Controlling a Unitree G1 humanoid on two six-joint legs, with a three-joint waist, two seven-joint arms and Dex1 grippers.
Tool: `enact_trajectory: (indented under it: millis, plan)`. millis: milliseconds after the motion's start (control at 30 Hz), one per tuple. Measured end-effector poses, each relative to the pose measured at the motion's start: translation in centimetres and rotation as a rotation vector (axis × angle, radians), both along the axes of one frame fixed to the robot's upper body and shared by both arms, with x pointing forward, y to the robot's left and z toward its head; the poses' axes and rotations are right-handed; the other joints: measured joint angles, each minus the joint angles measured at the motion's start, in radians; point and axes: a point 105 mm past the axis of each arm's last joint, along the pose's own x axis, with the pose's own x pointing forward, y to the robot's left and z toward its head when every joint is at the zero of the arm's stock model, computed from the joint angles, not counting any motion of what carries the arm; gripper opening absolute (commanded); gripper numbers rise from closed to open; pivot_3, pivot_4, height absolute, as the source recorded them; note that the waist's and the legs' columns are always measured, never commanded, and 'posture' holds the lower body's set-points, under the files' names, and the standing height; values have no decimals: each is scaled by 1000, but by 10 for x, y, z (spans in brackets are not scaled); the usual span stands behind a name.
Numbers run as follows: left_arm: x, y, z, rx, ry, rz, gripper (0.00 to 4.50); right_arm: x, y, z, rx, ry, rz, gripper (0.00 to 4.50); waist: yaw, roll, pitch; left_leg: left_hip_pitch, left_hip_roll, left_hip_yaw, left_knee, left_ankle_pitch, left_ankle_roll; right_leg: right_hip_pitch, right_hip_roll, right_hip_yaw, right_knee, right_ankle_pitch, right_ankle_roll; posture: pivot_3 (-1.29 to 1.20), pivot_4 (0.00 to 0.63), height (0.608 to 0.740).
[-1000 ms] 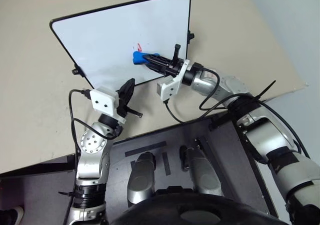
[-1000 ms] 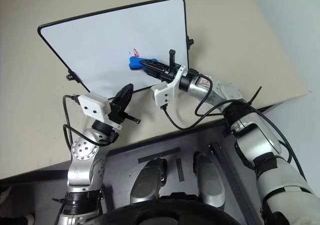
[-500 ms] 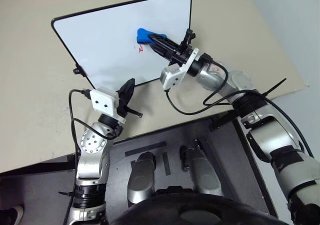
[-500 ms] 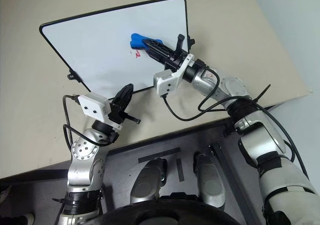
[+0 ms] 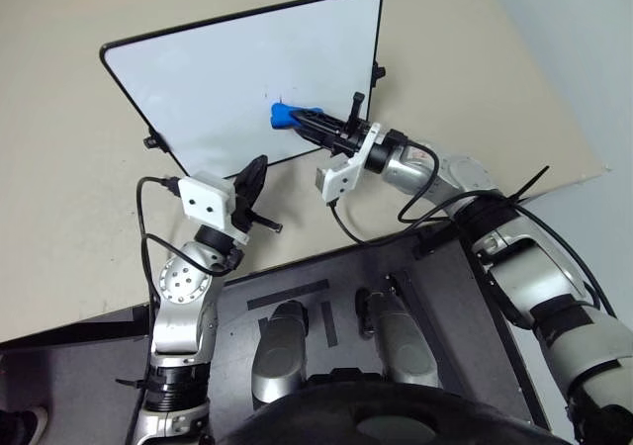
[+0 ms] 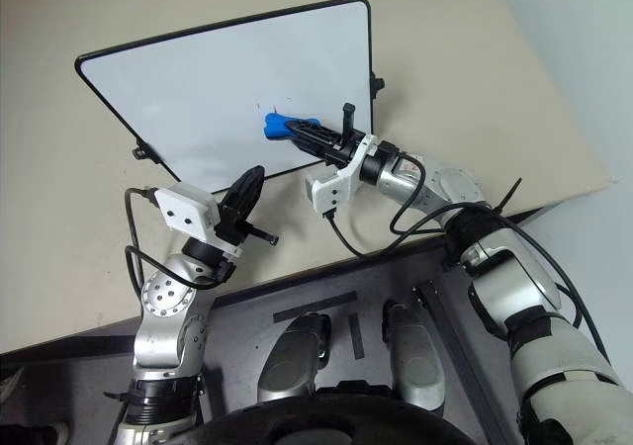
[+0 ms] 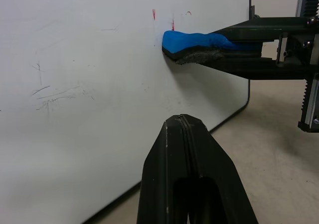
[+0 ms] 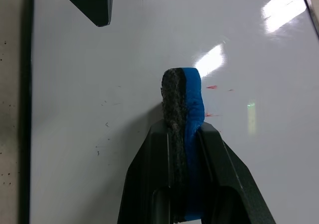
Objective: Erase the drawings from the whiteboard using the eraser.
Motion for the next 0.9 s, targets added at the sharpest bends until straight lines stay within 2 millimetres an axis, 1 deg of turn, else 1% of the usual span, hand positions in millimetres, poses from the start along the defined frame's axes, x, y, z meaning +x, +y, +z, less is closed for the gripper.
enact_trajectory:
  millis: [167, 400, 533, 633, 800, 900]
  plan:
    - [0, -1, 0, 0, 0, -2, 0, 2, -1, 4, 24, -25, -15, 236, 0, 0, 0, 0, 0, 0, 0, 0, 0, 0, 0, 0, 0, 0, 0, 0, 150, 740]
    - [0, -2, 0, 0, 1, -7, 0, 5, -7, 25, 94, -105, -48, 236, 0, 0, 0, 0, 0, 0, 0, 0, 0, 0, 0, 0, 0, 0, 0, 0, 150, 740]
    - [0, -2, 0, -1, 2, -8, 0, 5, -8, 26, 96, -110, -47, 236, 0, 0, 0, 0, 0, 0, 0, 0, 0, 0, 0, 0, 0, 0, 0, 0, 150, 740]
    - [0, -2, -1, -1, 2, -9, 0, 2, -7, 19, 71, -83, -34, 236, 0, 0, 0, 0, 0, 0, 0, 0, 0, 0, 0, 0, 0, 0, 0, 0, 150, 740]
    - [0, -3, -1, -1, 2, -10, 0, -5, -3, -8, 5, 13, -4, 236, 0, 0, 0, 0, 0, 0, 0, 0, 0, 0, 0, 0, 0, 0, 0, 0, 150, 740]
    - [0, -3, -1, -1, 3, -11, 0, -6, -3, -12, -13, 27, -3, 236, 0, 0, 0, 0, 0, 0, 0, 0, 0, 0, 0, 0, 0, 0, 0, 0, 150, 740]
